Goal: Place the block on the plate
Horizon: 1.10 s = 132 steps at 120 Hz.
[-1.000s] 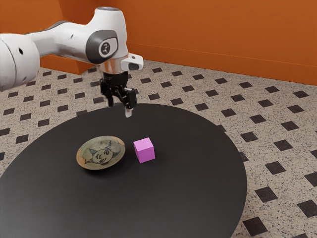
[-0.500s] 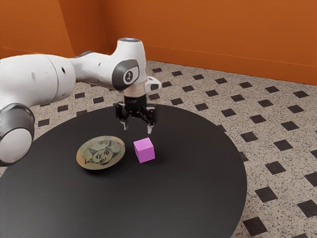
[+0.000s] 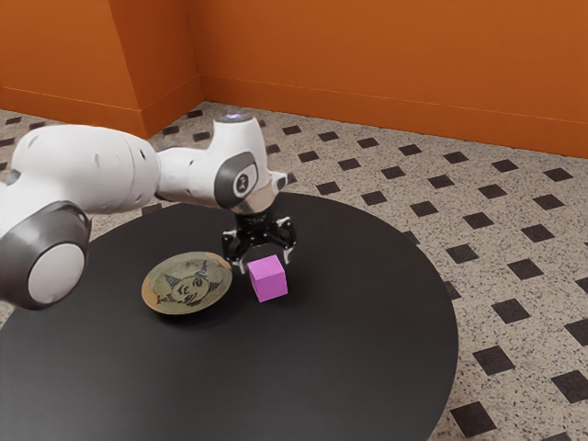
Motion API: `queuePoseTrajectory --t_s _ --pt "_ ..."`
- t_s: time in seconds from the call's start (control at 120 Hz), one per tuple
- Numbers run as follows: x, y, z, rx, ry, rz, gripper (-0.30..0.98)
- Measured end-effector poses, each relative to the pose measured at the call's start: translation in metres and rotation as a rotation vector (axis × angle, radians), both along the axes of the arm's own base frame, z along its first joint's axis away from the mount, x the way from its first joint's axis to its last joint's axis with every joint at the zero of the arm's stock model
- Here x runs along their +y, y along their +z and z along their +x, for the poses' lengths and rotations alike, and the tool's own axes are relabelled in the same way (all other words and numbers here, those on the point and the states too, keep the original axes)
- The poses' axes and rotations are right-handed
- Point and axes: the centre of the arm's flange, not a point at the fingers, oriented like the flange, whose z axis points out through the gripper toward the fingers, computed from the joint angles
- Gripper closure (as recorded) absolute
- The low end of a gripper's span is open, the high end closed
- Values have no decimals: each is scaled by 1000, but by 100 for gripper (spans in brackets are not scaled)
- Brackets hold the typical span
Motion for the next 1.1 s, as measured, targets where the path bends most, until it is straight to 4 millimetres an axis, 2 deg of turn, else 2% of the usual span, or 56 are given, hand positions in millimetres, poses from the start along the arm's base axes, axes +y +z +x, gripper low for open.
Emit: queuePoseTrajectory --t_s 0.292,0.383,0.608,0.883,1.1 --pt "-3 -26 2 -5 113 37 2" --pt "-3 -33 2 -1 143 42 7" --pt "-7 -35 2 1 193 42 21" --pt "-10 -26 2 -7 233 34 24" --pt "-8 6 -3 -35 263 9 30"
